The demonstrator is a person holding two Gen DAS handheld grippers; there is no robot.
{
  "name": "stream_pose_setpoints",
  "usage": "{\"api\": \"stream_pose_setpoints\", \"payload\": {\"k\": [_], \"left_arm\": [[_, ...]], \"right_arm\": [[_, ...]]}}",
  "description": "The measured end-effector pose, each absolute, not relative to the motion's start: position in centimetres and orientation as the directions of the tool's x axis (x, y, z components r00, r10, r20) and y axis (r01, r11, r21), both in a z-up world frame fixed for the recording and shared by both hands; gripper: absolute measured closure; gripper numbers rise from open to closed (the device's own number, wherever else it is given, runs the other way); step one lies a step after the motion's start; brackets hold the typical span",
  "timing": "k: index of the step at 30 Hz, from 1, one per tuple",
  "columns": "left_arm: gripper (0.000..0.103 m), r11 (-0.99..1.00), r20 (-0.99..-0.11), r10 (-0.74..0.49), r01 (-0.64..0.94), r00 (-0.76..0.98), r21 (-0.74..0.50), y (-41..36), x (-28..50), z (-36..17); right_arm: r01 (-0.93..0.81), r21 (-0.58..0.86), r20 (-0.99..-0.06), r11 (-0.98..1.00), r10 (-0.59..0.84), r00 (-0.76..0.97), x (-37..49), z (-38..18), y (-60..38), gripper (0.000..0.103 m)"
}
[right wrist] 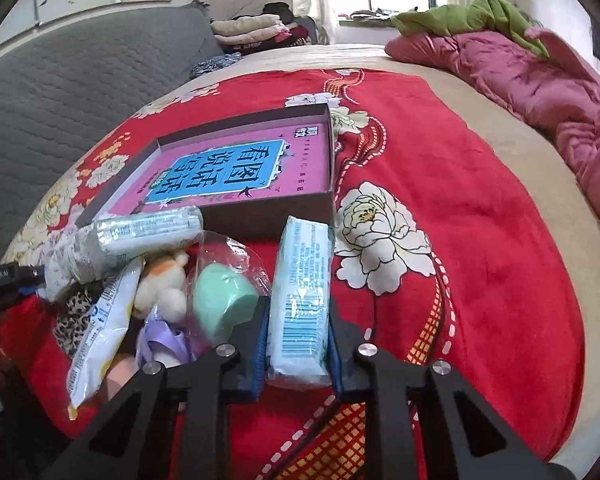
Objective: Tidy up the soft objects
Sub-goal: 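Grasp the cartoon wet-wipe pack with left gripper while right grasps light-blue tissue pack, then lift both packs and carry them over the pink box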
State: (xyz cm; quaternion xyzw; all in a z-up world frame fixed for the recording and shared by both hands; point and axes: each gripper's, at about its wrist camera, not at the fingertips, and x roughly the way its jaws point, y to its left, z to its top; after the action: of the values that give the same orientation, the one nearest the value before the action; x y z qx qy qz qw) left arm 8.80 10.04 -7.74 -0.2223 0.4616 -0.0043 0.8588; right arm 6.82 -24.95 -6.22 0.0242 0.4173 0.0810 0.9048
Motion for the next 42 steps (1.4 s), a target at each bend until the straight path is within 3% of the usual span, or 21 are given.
{"api": "stream_pose_setpoints", "payload": {"k": [16,42], "left_arm": [[0.066,0.911,-0.766,-0.222,-0.153,0.603,-0.384,9.7,7.1,-6.1],[0.066,0.959,-0.672,-0.167,-0.039,0.721,-0.280,5.1,3.2,2.6]], "right_arm": [[-0.160,0.080,-0.700,0.984,0.170,0.693,5.9,-4.6,-24.7,0.080],[-0.227,0.027,-0.602,0.974,0.197,0.773,3.0,0.4,-23.5,0.080]]}}
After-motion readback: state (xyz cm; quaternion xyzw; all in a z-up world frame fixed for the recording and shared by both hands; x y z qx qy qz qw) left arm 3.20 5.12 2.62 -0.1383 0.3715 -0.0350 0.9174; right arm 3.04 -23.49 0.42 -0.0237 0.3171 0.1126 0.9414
